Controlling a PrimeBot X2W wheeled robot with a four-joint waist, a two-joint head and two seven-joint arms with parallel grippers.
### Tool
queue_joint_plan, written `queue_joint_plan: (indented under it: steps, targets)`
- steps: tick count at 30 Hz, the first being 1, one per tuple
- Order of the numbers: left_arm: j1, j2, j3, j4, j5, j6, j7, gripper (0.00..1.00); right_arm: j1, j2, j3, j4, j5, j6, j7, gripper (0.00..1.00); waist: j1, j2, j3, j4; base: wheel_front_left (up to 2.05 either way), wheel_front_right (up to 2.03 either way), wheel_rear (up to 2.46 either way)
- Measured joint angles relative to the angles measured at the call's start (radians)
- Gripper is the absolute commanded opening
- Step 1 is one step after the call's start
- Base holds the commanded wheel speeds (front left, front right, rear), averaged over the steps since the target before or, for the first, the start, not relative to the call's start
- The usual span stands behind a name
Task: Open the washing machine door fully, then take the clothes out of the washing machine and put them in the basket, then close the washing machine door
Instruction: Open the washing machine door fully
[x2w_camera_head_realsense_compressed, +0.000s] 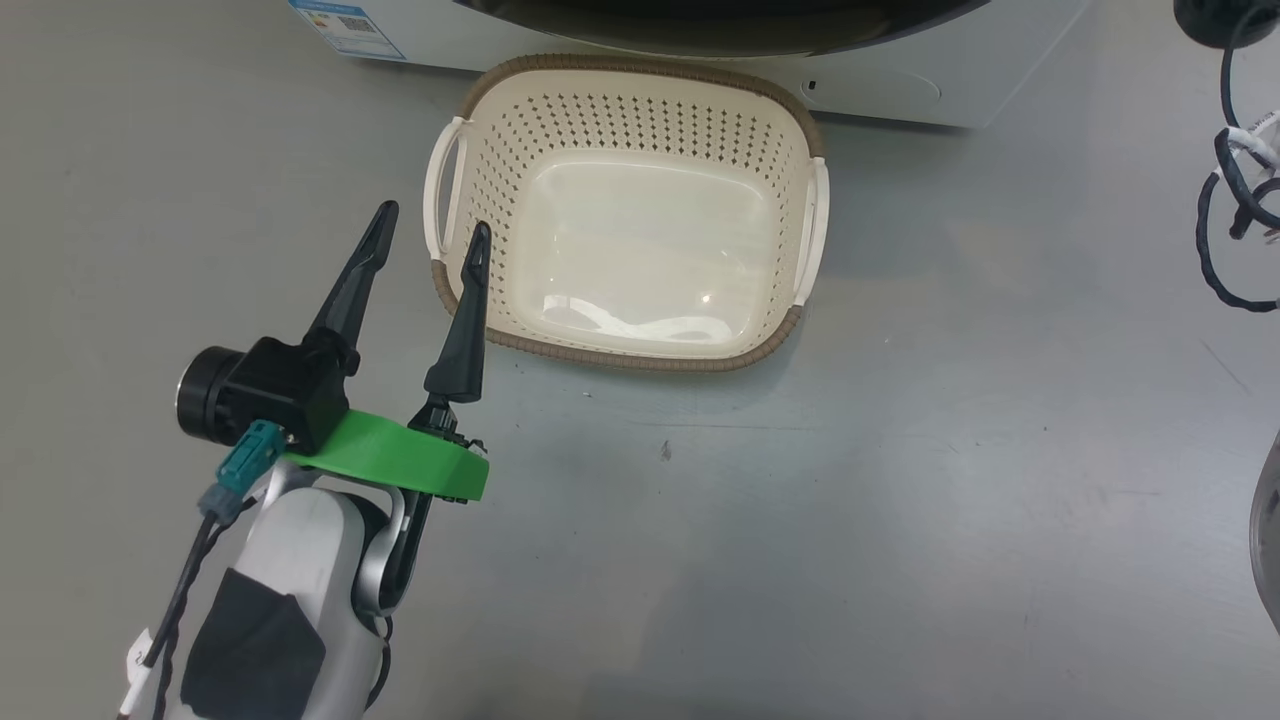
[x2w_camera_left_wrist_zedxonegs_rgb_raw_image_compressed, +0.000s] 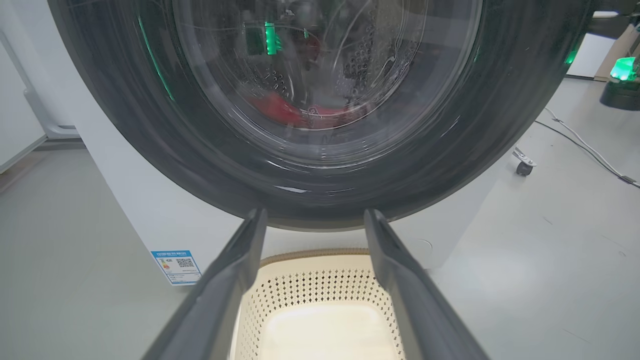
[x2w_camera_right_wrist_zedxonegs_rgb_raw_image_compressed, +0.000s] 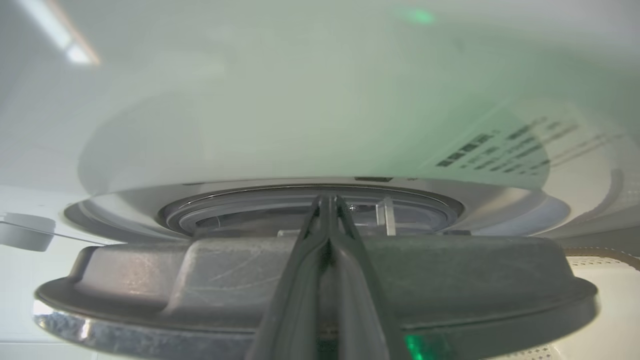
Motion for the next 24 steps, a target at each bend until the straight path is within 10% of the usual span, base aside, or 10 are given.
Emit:
queue_joint_plan:
  steps: [24]
  targets:
    - [0.001,-0.004,0.013,0.051,0.007,-0.015,0.0,1.0,0.1,0.043,0.054,0.044,0.073,0.029,0.191,0.0,0.0,0.0,-0.079,-0.041,0.0,0.0,0.0]
